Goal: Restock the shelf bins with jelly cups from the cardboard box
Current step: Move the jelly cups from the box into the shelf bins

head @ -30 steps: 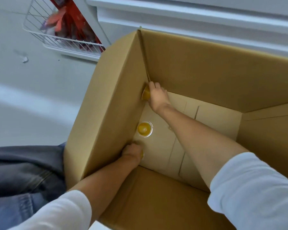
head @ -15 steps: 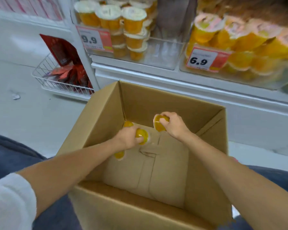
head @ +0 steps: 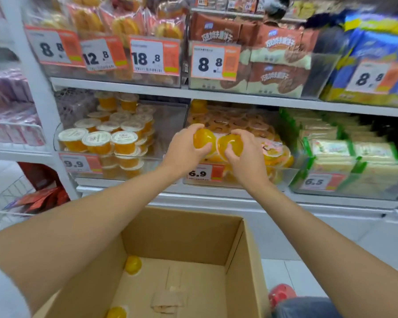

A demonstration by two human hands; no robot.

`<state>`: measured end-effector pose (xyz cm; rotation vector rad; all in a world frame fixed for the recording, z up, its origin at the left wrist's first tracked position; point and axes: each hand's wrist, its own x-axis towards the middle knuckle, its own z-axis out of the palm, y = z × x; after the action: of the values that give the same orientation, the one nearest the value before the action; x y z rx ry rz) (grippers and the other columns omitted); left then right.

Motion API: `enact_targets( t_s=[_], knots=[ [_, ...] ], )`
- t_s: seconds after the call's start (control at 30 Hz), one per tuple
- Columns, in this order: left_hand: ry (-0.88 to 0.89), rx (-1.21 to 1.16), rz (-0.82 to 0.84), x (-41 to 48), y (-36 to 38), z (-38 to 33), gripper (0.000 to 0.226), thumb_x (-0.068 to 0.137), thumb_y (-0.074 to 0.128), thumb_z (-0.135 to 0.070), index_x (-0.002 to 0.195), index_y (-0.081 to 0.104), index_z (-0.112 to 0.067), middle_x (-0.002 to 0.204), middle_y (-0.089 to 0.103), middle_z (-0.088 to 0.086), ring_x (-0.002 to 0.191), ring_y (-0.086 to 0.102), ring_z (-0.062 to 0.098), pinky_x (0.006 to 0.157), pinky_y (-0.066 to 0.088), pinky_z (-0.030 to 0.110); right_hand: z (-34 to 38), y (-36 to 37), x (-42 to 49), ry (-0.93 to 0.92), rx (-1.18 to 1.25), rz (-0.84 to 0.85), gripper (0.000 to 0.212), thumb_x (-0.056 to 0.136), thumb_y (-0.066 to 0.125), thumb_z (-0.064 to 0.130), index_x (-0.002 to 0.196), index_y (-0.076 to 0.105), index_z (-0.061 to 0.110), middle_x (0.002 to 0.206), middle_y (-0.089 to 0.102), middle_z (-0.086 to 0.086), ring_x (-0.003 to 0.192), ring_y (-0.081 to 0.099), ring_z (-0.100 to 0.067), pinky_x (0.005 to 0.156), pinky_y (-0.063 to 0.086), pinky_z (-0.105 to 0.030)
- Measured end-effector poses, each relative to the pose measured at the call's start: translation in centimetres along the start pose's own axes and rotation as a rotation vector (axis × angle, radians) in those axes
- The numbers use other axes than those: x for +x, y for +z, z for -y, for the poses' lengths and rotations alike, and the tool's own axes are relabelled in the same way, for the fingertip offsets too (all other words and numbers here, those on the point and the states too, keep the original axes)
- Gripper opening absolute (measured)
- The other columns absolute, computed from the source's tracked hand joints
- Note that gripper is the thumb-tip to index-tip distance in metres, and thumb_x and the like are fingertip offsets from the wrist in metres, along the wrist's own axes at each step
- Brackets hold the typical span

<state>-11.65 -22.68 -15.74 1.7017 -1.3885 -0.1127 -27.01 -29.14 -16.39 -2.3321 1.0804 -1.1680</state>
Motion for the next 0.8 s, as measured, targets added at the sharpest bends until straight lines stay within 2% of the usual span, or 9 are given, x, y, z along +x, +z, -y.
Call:
enact_targets(
  t_s=[0.13, 0.2, 0.27, 0.37, 0.43, 0.57, 0.63, 0.7, 0.8],
  knots=[
    [-0.008, 0.096, 0.022, 6.2, 2.4, 0.1, 0.058, 0.09, 0.061, -0.037, 0.141, 0.042, -0.014, 0.132, 0.057, 0.007, 0.12, 0.053, 0.026, 0.1, 0.045, 0.042, -2.7, 0.0, 4.5, 0.024, -0.021, -0.025, 0.042, 0.092, 0.054, 0.02, 0.133, 0.049, 0.012, 0.132, 0.053, -0.004, 0.126, 0.042, -0.02, 0.103, 0.03, -0.026],
    [-0.031, 0.163, 0.037, 9.3, 3.5, 0.4, 0.051, 0.092, 0.059, -0.038, 0.133, 0.044, -0.01, 0.119, 0.059, 0.008, 0.109, 0.056, 0.027, 0.09, 0.047, 0.039, -4.1, 0.4, 7.0, 0.025, -0.065, -0.029, 0.038, 0.091, 0.053, 0.019, 0.128, 0.05, 0.01, 0.127, 0.055, -0.006, 0.121, 0.045, -0.022, 0.097, 0.032, -0.026],
    [-0.076, 0.22, 0.072, 12.5, 4.7, 1.1, 0.036, 0.094, 0.057, -0.036, 0.116, 0.051, -0.008, 0.108, 0.058, 0.006, 0.098, 0.057, 0.026, 0.081, 0.047, 0.035, -5.4, 0.9, 9.5, 0.085, -0.12, 0.004, 0.035, 0.093, 0.053, 0.02, 0.125, 0.05, 0.007, 0.119, 0.057, -0.011, 0.115, 0.049, -0.027, 0.09, 0.037, -0.031],
    [-0.16, 0.363, 0.199, 17.0, 6.8, 2.2, 0.041, 0.098, 0.049, -0.036, 0.126, 0.054, -0.007, 0.122, 0.06, 0.013, 0.111, 0.057, 0.031, 0.093, 0.047, 0.037, -7.1, 2.1, 13.0, 0.149, -0.173, 0.083, 0.038, 0.093, 0.056, 0.018, 0.128, 0.048, 0.007, 0.11, 0.058, -0.013, 0.108, 0.055, -0.03, 0.081, 0.041, -0.032],
    [-0.163, 0.416, 0.173, 18.9, 8.0, 3.0, 0.045, 0.098, 0.049, -0.037, 0.131, 0.05, -0.007, 0.132, 0.053, 0.016, 0.12, 0.052, 0.032, 0.101, 0.043, 0.04, -7.9, 3.0, 15.4, 0.147, -0.23, 0.146, 0.04, 0.093, 0.056, 0.014, 0.132, 0.048, 0.011, 0.121, 0.059, -0.014, 0.112, 0.057, -0.032, 0.086, 0.045, -0.033],
    [0.018, 0.543, 0.062, 20.8, 9.0, 5.3, 0.036, 0.101, 0.045, -0.027, 0.132, 0.048, -0.01, 0.138, 0.048, 0.015, 0.127, 0.047, 0.032, 0.105, 0.037, 0.038, -8.5, 3.1, 18.5, 0.124, -0.307, 0.269, 0.032, 0.095, 0.052, 0.024, 0.126, 0.056, 0.016, 0.129, 0.057, -0.011, 0.115, 0.055, -0.031, 0.094, 0.047, -0.034],
    [0.148, 0.576, -0.01, 21.2, 8.7, 6.3, 0.044, 0.098, 0.05, -0.037, 0.135, 0.049, -0.014, 0.141, 0.047, 0.015, 0.13, 0.044, 0.034, 0.109, 0.034, 0.041, -9.2, 3.2, 19.0, 0.101, -0.277, 0.28, 0.035, 0.093, 0.057, 0.029, 0.126, 0.055, 0.017, 0.129, 0.056, -0.01, 0.116, 0.054, -0.03, 0.099, 0.046, -0.04],
    [0.251, 0.67, -0.054, 21.3, 8.2, 6.7, 0.049, 0.095, 0.049, -0.048, 0.138, 0.05, -0.025, 0.143, 0.048, 0.012, 0.131, 0.042, 0.035, 0.109, 0.032, 0.043, -9.9, 3.6, 19.4, 0.115, -0.2, 0.225, 0.045, 0.089, 0.063, 0.039, 0.127, 0.053, 0.018, 0.13, 0.056, -0.008, 0.117, 0.054, -0.028, 0.099, 0.046, -0.041],
    [0.223, 0.804, -0.002, 21.3, 8.0, 7.2, 0.049, 0.096, 0.042, -0.053, 0.143, 0.04, -0.038, 0.146, 0.045, 0.007, 0.134, 0.037, 0.033, 0.109, 0.024, 0.045, -10.1, 4.6, 19.9, 0.146, -0.109, 0.112, 0.049, 0.087, 0.065, 0.043, 0.125, 0.053, 0.016, 0.127, 0.056, -0.006, 0.117, 0.054, -0.025, 0.1, 0.045, -0.038]
  ],
)
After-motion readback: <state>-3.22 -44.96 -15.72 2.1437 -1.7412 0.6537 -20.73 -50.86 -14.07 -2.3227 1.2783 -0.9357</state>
